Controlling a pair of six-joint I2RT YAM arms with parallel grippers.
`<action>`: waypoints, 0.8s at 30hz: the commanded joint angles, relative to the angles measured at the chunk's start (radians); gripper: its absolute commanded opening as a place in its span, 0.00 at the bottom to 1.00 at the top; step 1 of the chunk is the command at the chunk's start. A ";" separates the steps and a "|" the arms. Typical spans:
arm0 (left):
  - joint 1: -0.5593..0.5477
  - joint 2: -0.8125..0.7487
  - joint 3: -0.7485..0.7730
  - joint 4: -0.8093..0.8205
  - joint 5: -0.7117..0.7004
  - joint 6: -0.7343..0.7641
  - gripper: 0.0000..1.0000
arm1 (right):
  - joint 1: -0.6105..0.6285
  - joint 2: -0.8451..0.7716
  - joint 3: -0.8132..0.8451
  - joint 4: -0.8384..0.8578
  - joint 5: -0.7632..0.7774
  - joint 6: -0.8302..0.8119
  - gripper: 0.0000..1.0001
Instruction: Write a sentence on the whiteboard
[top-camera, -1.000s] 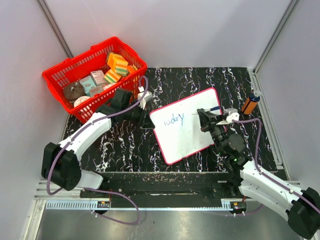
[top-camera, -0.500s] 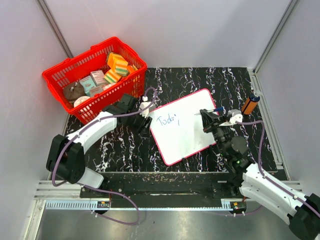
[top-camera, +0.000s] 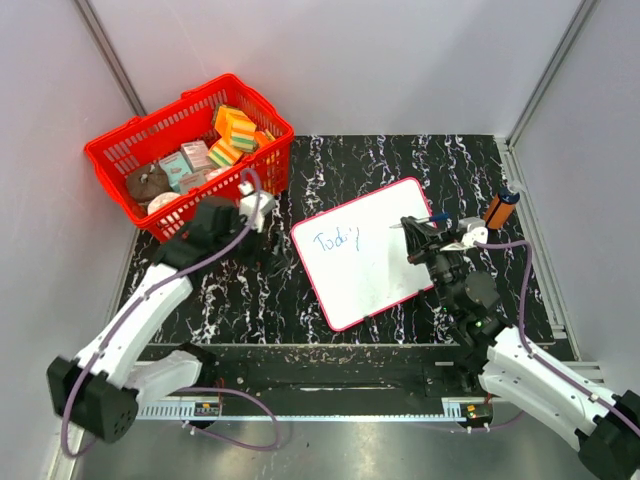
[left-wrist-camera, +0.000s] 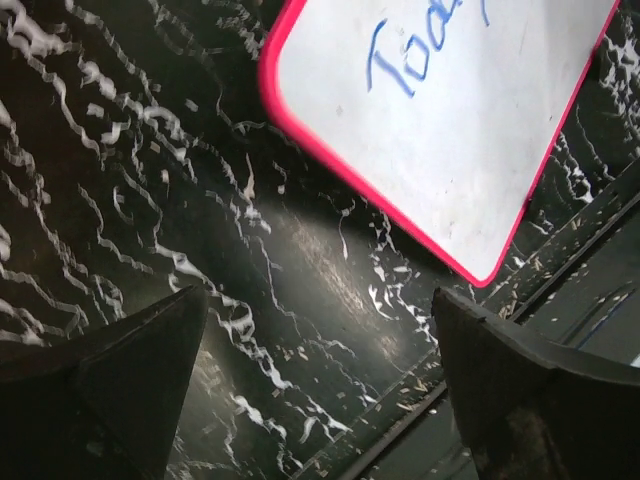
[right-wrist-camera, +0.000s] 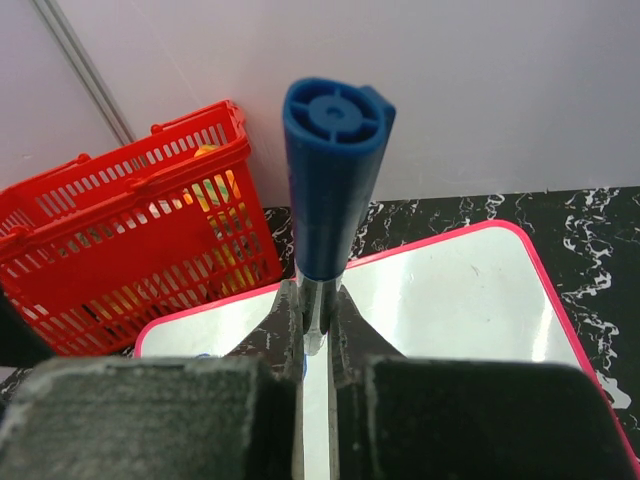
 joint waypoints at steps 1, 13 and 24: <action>0.062 -0.154 -0.158 0.150 0.061 -0.287 0.99 | -0.005 -0.015 0.054 -0.002 0.009 0.003 0.00; 0.027 -0.144 -0.700 1.241 0.189 -1.046 0.99 | -0.005 -0.050 0.058 -0.042 0.003 0.017 0.00; -0.022 0.158 -0.637 1.507 0.185 -1.060 0.88 | -0.005 -0.069 0.049 -0.052 0.022 0.008 0.00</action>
